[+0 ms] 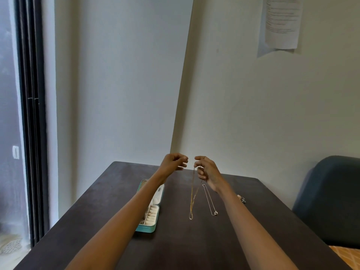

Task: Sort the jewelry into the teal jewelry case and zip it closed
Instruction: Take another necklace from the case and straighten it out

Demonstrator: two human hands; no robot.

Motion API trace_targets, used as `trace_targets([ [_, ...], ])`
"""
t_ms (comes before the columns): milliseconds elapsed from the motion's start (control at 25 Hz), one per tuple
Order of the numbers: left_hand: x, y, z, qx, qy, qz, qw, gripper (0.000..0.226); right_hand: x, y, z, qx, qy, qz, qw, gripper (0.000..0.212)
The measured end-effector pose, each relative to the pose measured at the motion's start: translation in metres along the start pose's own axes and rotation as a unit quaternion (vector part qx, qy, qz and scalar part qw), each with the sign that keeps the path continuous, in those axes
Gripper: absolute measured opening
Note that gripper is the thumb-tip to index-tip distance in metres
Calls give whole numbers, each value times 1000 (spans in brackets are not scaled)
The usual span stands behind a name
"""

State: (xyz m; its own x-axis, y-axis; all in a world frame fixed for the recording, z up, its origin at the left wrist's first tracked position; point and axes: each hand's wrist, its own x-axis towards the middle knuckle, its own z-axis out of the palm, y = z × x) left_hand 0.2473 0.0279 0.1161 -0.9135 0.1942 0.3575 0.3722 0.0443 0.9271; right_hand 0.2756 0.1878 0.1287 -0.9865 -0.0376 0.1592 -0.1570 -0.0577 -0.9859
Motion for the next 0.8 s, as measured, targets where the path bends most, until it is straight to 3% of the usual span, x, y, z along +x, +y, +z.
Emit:
trace_targets([
  [160,-1,-3,21,-38,-156,-55,986,34,-6,-5,-4,-16,-10,-8,1000,17],
  [240,2,0,28,4,-132,-22,991,30,-7,-6,-10,-43,-4,-7,999,17],
  [360,6,9,30,73,-28,14,997,23,-9,0,-25,-66,11,-3,998,17],
  [520,10,10,29,26,57,11,998,19,-16,16,-47,-133,15,-8,991,16],
  [680,4,0,31,-48,1,-57,997,18,-17,24,-46,-134,29,-21,990,11],
  [800,-2,-11,31,37,-91,-53,994,21,-14,28,-37,-108,43,-41,992,11],
])
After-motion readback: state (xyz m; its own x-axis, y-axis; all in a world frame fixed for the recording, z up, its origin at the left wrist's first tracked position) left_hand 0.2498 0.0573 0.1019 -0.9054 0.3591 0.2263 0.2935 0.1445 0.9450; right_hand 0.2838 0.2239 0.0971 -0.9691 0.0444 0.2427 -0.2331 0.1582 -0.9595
